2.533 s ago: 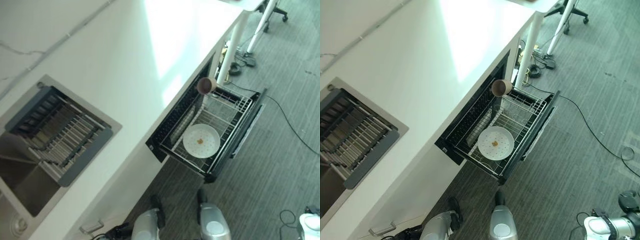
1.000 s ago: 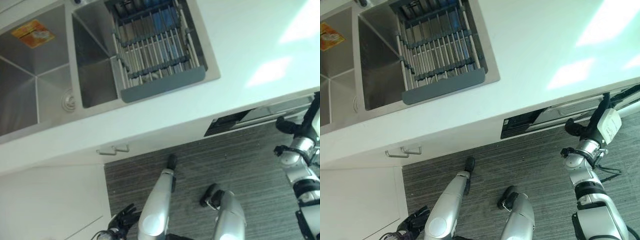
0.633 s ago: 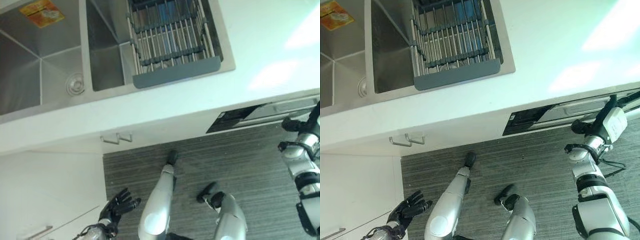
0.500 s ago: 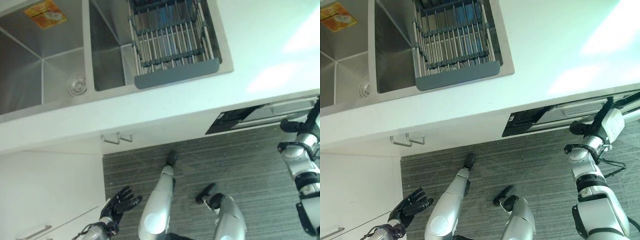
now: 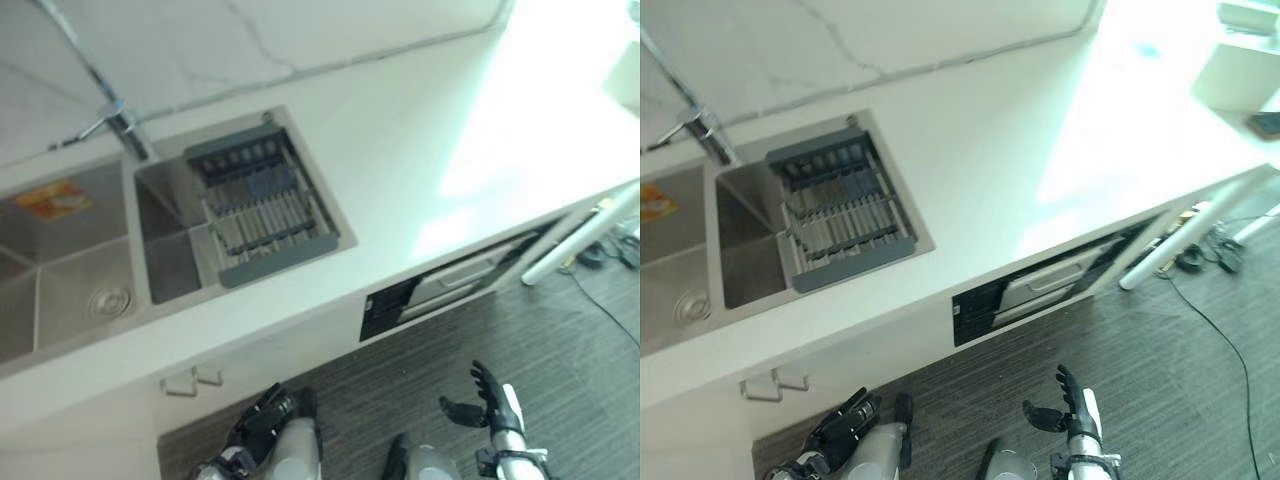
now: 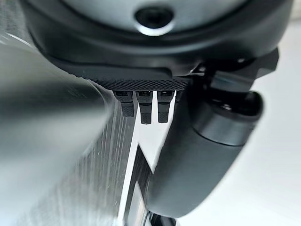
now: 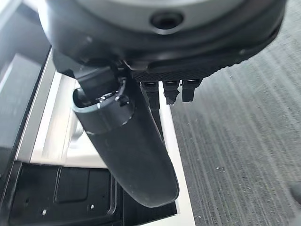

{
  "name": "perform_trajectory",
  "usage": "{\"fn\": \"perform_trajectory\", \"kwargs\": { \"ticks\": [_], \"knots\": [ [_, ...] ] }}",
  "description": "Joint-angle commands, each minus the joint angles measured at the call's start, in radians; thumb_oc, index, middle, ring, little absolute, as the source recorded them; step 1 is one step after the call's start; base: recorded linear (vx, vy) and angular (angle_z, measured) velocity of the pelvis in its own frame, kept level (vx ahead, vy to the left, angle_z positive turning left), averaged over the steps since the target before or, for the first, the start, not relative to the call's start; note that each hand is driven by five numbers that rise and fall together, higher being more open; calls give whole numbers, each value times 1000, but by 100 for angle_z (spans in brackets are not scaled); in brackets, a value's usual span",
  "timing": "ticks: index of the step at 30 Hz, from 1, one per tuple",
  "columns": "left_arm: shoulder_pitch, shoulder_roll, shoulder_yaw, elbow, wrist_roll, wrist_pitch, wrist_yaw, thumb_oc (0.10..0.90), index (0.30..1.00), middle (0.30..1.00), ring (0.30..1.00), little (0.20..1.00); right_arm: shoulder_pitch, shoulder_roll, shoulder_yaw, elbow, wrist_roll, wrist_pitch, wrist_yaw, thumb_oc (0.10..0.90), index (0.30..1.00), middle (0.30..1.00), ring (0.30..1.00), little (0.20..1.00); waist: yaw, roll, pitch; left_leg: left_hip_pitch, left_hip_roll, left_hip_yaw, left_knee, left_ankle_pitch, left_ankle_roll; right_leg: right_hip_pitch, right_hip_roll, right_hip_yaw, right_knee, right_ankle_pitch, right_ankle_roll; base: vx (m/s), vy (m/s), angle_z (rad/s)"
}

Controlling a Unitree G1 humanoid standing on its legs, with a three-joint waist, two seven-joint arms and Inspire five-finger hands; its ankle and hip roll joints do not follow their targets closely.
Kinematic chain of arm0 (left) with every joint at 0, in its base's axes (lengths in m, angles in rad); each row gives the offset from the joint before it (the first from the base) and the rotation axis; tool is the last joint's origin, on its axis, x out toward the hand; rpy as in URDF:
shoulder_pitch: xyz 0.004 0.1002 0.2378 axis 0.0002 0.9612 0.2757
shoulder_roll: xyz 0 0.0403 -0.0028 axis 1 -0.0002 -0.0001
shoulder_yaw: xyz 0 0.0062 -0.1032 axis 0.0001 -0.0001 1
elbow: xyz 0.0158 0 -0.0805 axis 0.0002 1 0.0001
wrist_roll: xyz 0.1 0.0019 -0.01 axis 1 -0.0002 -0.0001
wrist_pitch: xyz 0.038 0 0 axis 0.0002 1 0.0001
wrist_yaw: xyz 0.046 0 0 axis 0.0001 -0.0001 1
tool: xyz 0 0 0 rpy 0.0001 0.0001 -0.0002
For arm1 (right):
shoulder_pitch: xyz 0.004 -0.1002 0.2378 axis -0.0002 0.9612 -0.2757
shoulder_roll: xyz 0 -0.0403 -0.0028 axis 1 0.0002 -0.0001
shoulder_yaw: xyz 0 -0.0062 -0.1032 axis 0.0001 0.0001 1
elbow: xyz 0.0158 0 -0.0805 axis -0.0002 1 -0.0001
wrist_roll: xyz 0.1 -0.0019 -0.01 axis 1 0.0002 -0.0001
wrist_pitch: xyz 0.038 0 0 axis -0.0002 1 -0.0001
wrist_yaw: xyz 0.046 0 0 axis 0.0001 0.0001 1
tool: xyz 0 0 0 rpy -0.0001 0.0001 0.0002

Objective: Place the dishes in the dishwasher.

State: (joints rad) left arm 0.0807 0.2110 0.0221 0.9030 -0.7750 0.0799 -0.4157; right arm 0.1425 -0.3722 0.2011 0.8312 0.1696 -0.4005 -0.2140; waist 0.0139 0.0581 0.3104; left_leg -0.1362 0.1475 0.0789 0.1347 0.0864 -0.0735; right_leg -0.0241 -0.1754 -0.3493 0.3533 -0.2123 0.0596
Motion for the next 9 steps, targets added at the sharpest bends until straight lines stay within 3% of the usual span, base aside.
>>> {"fn": "perform_trajectory", "kwargs": {
  "ticks": [1, 4, 9],
  "knots": [
    [-34, -2, -47, 86, -14, 145, -57, 800, 900, 900, 900, 900, -179, -1, -6, 93, 53, -60, 71, 800, 900, 900, 900, 900, 40, 0, -5, -17, 0, 45, 165, -237, 17, 15, -30, 28, -53, -6, 25, -11, -61, -43],
    [-57, -9, -50, 170, 40, 182, -9, 800, 900, 900, 900, 900, -181, 16, -23, 151, 77, -37, 94, 800, 900, 900, 900, 900, 16, -2, -29, -1, -3, 62, 165, -253, 18, 5, -29, 48, -53, -7, 27, -29, -32, -45],
    [-88, -15, -60, 254, 163, 115, 67, 800, 900, 900, 900, 900, -159, 48, -81, 243, 224, 40, 167, 800, 900, 900, 900, 900, -37, 1, -62, 16, -3, 95, 165, -279, 19, -26, -22, 95, -53, -8, 32, -32, 5, -22]
  ]
}}
